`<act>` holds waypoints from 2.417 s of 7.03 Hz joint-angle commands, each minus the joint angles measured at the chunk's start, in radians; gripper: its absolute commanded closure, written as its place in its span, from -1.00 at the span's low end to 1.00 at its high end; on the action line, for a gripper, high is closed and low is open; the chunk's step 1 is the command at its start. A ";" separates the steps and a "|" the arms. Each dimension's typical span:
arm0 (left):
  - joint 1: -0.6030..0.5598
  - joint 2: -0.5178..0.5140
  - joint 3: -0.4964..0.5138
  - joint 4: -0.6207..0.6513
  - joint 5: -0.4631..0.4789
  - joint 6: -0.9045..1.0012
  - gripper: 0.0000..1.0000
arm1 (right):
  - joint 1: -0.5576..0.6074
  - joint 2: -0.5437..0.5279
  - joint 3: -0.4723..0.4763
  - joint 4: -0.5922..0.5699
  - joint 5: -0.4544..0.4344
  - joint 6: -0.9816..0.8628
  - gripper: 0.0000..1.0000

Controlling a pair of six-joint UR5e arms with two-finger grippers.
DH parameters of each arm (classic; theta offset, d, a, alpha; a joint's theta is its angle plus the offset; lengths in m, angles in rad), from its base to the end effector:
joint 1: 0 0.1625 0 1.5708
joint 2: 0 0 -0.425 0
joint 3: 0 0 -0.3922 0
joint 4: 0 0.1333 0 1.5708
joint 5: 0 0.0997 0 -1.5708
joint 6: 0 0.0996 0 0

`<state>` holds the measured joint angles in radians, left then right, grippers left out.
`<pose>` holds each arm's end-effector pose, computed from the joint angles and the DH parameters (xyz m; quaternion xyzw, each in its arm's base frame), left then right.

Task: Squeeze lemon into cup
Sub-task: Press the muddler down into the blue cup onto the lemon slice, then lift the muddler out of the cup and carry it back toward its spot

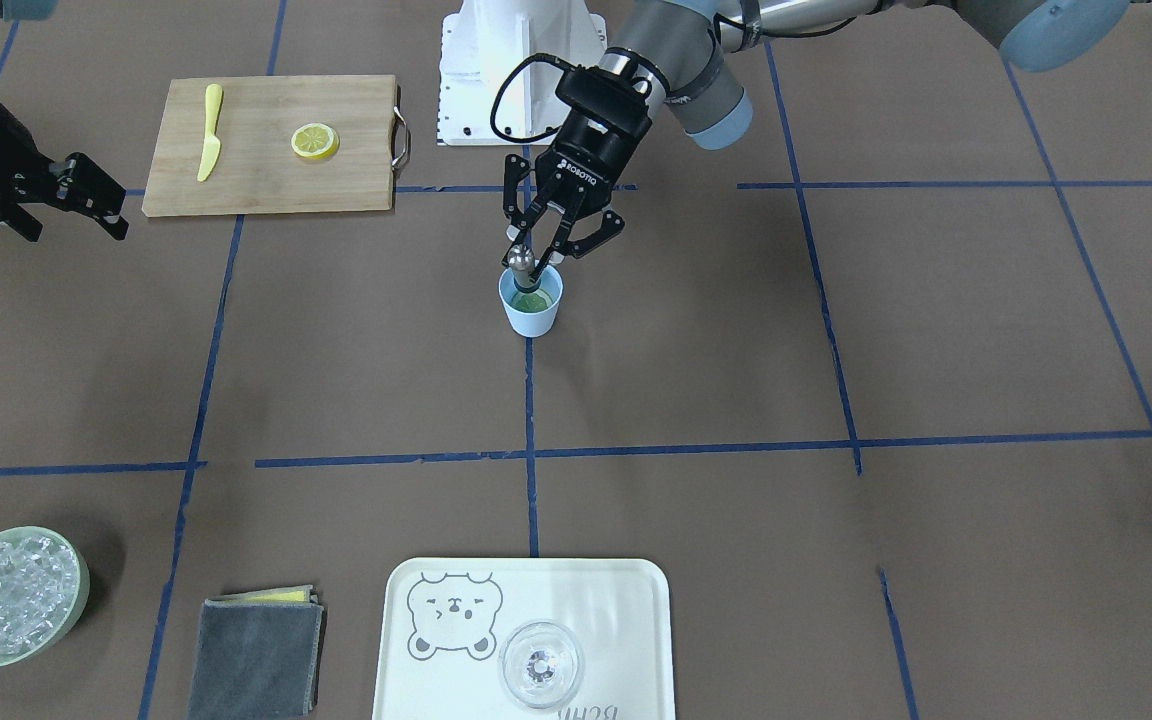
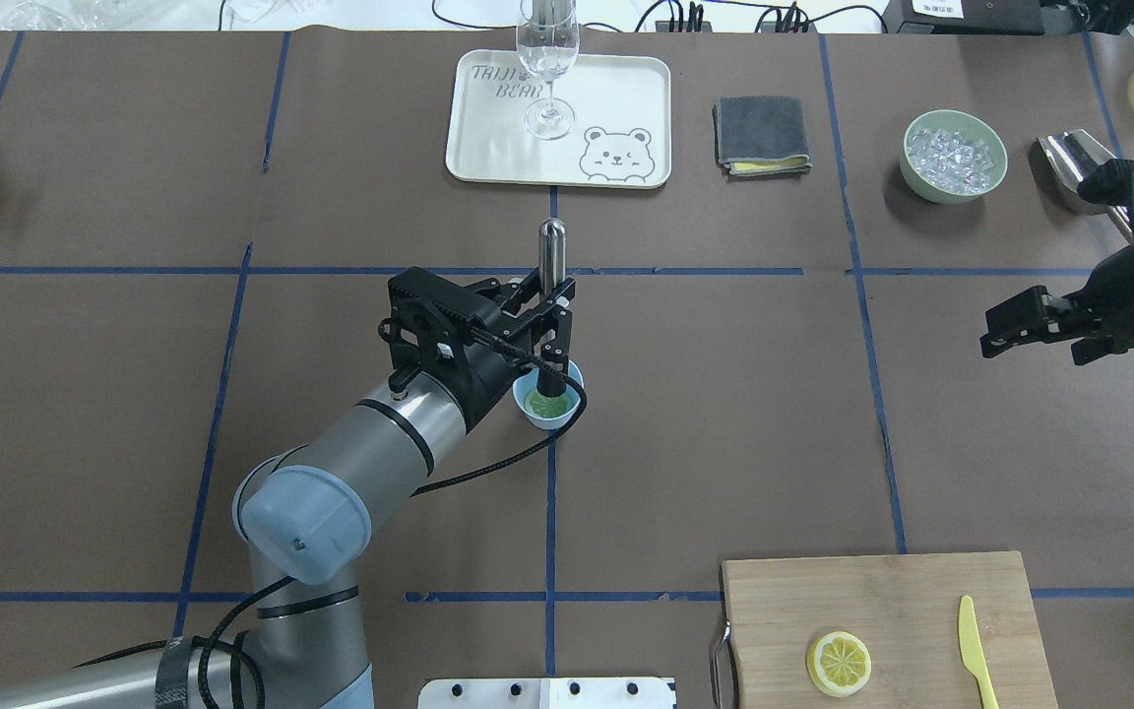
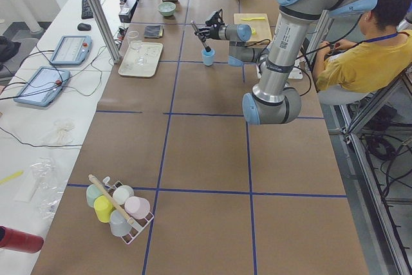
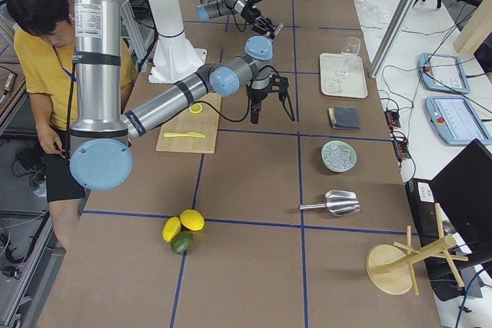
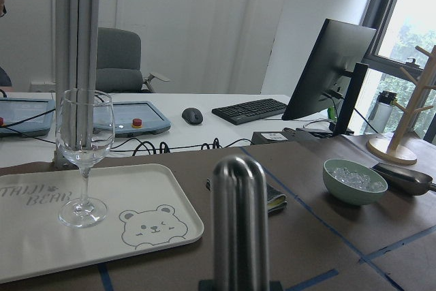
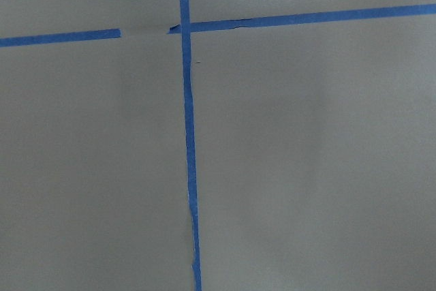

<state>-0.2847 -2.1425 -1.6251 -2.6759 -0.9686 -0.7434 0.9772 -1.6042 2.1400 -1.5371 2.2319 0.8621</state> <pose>0.5349 -0.3542 0.1786 0.5471 0.5162 -0.0516 0.6569 -0.1916 -0.4129 0.3995 -0.0088 -0.4093 0.0311 0.9118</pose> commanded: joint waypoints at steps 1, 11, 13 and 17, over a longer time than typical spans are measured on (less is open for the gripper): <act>0.015 -0.002 0.048 -0.012 0.004 0.001 1.00 | 0.000 0.000 0.001 0.000 0.000 0.000 -1.00; 0.053 -0.020 -0.040 -0.015 0.044 0.163 1.00 | 0.000 0.001 0.009 0.002 0.002 0.002 -1.00; 0.011 -0.020 -0.137 0.084 -0.023 0.199 1.00 | 0.001 -0.002 0.012 0.002 0.002 0.003 -1.00; -0.204 0.049 -0.265 0.527 -0.565 0.190 1.00 | 0.001 -0.003 0.003 0.002 -0.002 0.002 -1.00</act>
<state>-0.4186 -2.1131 -1.8703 -2.3005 -1.3479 -0.5525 0.9786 -1.6065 2.1467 -1.5355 2.2321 0.8642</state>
